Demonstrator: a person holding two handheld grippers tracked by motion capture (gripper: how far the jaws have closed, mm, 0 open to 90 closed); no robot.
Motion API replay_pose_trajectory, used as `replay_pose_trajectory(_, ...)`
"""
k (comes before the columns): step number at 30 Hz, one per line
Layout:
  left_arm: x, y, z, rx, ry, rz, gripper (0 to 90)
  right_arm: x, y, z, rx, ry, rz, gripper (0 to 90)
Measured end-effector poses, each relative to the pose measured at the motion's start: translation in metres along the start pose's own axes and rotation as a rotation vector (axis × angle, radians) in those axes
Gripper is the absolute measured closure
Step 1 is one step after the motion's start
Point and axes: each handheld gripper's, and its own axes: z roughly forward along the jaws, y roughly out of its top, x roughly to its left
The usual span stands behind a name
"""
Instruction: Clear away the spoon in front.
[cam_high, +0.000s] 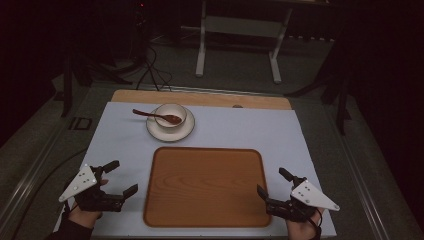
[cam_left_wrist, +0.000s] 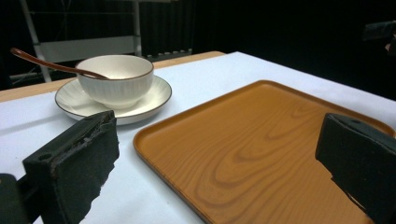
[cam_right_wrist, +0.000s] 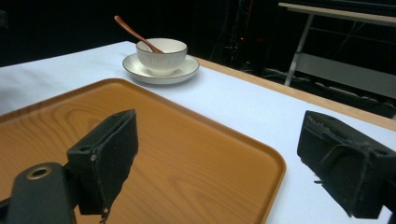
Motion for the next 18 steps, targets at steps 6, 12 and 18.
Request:
replay_pose_trajectory(6, 0.001, -0.002, 0.002, 0.007, -0.027, -0.007, 0.0, 0.002, 0.0, 0.001, 0.009, 0.003, -0.009, 12.3)
replay_pose_trajectory(12, -0.002, -0.002, 0.006, 0.02, -0.061, 0.01, 0.0, 0.0, -0.001, 0.001, 0.006, -0.003, -0.008, 12.3)
replay_pose_trajectory(18, -0.013, 0.003, 0.011, 0.025, -0.134, 0.067, 0.0, -0.002, -0.002, -0.001, 0.008, -0.003, 0.003, 12.3)
